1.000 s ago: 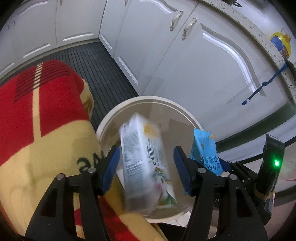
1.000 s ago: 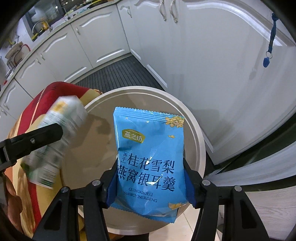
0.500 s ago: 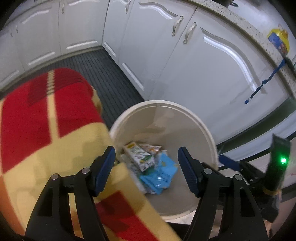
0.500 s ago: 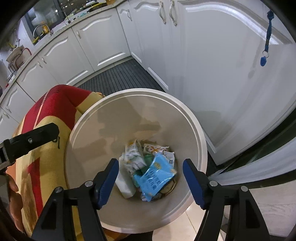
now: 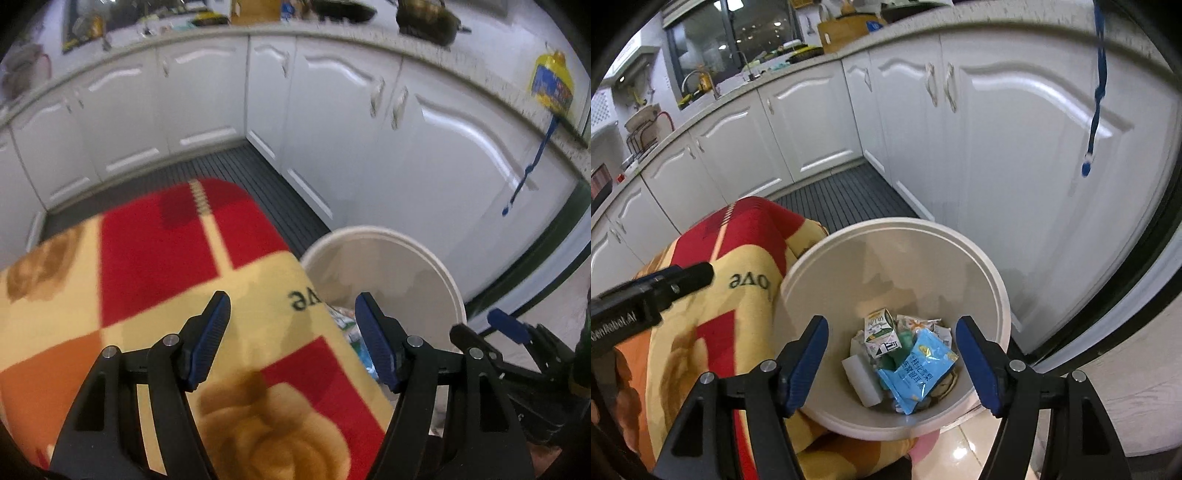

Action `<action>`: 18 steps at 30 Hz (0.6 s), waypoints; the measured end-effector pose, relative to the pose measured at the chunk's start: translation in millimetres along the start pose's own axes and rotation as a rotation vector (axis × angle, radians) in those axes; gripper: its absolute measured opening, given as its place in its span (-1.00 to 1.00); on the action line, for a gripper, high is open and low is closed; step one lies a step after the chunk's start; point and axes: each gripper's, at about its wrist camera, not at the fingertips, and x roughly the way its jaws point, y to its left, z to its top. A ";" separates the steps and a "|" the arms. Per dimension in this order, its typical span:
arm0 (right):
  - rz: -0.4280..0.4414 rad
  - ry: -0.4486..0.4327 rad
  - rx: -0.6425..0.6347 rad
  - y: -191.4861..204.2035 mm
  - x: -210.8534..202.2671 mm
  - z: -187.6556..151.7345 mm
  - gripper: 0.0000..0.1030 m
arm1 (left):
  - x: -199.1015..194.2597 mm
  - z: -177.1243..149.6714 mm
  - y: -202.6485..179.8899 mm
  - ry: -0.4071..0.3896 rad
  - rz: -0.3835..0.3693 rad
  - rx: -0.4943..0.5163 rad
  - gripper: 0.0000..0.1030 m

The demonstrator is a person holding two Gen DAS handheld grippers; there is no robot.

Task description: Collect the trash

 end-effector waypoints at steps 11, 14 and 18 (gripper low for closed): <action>-0.011 -0.155 -0.006 31.1 -61.3 -5.8 0.56 | -90.9 -13.5 26.0 -0.228 0.037 -0.031 0.34; -0.021 -0.213 -0.008 37.3 -81.3 -7.9 0.66 | -109.3 -20.7 29.8 -0.274 0.045 -0.027 0.34; -0.025 -0.260 -0.023 45.9 -100.5 -9.6 0.72 | -130.0 -28.2 29.8 -0.336 0.063 -0.007 0.35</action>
